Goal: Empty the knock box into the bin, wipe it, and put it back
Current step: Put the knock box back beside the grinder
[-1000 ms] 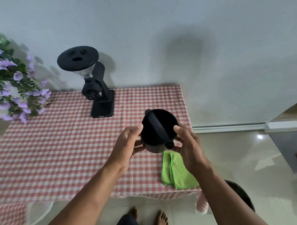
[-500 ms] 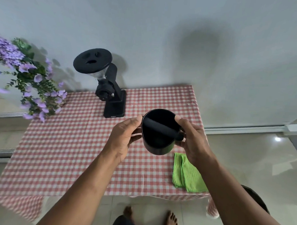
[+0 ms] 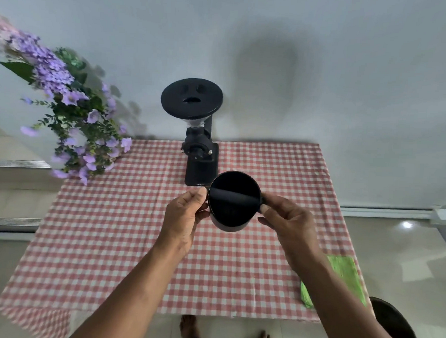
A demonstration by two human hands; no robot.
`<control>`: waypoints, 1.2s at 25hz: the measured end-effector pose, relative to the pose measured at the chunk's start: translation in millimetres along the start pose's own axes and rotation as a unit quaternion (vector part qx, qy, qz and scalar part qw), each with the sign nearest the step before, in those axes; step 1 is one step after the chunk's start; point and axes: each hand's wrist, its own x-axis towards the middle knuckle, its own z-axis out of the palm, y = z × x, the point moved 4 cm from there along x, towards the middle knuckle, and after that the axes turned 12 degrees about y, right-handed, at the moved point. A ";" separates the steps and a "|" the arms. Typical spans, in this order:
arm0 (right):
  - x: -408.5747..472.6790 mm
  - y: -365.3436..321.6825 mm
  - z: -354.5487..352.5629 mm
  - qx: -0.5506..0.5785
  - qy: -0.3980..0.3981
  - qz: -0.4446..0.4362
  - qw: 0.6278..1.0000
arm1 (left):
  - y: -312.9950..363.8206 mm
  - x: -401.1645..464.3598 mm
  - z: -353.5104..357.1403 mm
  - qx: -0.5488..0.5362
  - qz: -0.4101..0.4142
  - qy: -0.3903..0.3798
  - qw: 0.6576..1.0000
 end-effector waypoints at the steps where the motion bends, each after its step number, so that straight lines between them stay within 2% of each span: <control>1: 0.4 3.5 13.7 -0.007 0.007 0.005 1.000 | -0.1 8.5 -12.3 -0.003 -0.008 0.002 1.000; 5: 2.4 22.4 58.4 -0.021 0.021 0.033 0.999 | -3.3 36.9 -57.0 0.023 -0.033 0.004 0.999; 11: 18.2 64.6 106.8 -0.042 0.071 0.104 0.991 | -18.1 81.9 -104.7 0.125 -0.056 0.020 0.990; 17: 60.9 86.4 135.5 -0.008 0.114 0.178 0.977 | -31.1 134.7 -100.3 0.190 -0.061 0.035 0.979; 25: 97.9 107.5 149.9 -0.039 0.126 0.193 0.972 | -53.4 174.8 -90.4 0.216 -0.100 0.057 0.970; 30: 103.0 110.1 148.7 -0.045 0.126 0.194 0.972 | -57.3 183.1 -87.6 0.232 -0.084 0.053 0.968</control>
